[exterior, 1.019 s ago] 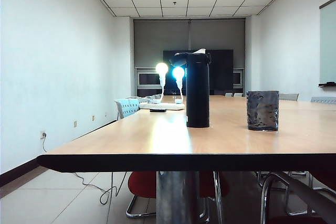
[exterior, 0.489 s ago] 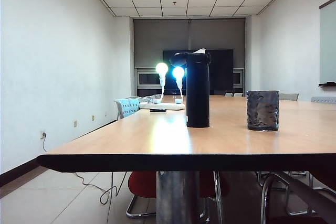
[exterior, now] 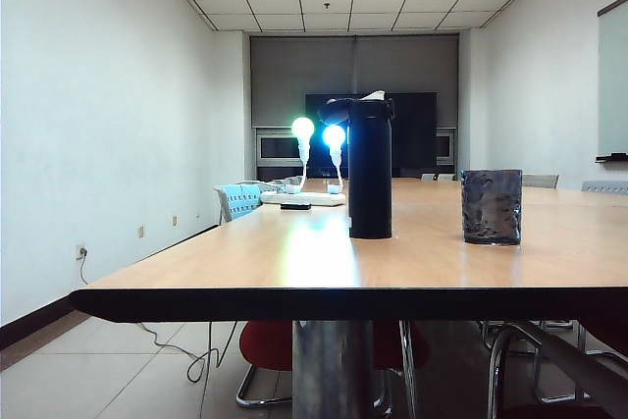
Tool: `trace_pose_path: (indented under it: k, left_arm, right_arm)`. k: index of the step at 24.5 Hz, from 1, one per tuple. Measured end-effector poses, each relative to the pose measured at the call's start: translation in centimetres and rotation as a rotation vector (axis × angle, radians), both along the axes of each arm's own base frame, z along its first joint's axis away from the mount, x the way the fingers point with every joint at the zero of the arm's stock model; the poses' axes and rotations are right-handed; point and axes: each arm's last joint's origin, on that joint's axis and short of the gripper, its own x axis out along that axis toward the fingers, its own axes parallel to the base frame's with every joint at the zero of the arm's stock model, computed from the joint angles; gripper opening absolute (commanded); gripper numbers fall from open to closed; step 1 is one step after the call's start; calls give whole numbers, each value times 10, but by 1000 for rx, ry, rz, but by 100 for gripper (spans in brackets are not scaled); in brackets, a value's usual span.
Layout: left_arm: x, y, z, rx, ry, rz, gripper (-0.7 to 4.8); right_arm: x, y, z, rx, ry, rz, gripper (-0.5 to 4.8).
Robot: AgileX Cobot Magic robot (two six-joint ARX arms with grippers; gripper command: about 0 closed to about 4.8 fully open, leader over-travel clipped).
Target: Pick up the black thermos cup, pour some water from it into the cup, and then put the thermos cup back on the table.
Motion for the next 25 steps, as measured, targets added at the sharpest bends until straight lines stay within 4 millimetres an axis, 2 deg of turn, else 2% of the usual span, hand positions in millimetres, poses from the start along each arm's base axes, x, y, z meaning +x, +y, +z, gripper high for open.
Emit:
trace_pose_path:
  k: [3,6,11,17,21,25]
  left_arm:
    - [-6,6,-50,-9,-5,8,-6]
    - [-7,7,-92,-30,-48,11,-6]
    - [-4,4,-152,11,-18,-6,-6]
    - [6,9,-195,5,-5,24,-6]
    - [8,24,-228,-16,-5,63,-6]
    - [6,44,-254,-38,-38,182,-6]
  right_arm:
    - [0,0,0,0,-1,0,-1]
    - [0,0,0,0,-1,0,-1]
    - [0,0,0,0,0,0,-1]
    - [0,0,0,0,1,0,-1]
    - [0,0,0,0,1,0,-1]
    - [0,0,0,0,0,0,-1]
